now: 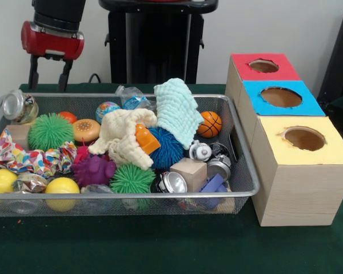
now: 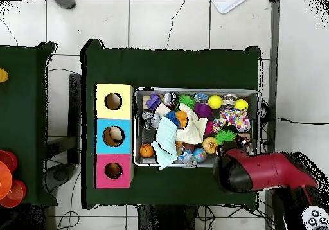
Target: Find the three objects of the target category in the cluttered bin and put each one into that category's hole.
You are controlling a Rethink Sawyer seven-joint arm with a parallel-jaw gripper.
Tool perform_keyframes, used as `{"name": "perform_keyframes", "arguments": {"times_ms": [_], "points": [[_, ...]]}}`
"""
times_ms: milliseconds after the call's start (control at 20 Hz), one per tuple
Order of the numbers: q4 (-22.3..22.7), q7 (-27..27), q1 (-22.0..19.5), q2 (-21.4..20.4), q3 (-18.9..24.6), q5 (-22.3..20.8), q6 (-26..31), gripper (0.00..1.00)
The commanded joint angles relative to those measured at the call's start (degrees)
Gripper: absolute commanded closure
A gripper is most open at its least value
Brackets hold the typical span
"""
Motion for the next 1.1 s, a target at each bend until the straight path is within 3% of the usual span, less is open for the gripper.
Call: {"name": "perform_keyframes", "arguments": {"times_ms": [50, 850, 1100], "points": [[-4.4, -10.8, -0.4, 4.3, 3.8, -5.3, 4.2, 0.0], [-6.6, -8.1, 0.9, 6.9, 3.1, -9.0, 3.0, 0.0], [-6.3, -9.7, 0.3, 7.2, 3.3, -9.5, 3.4, 0.0]]}}
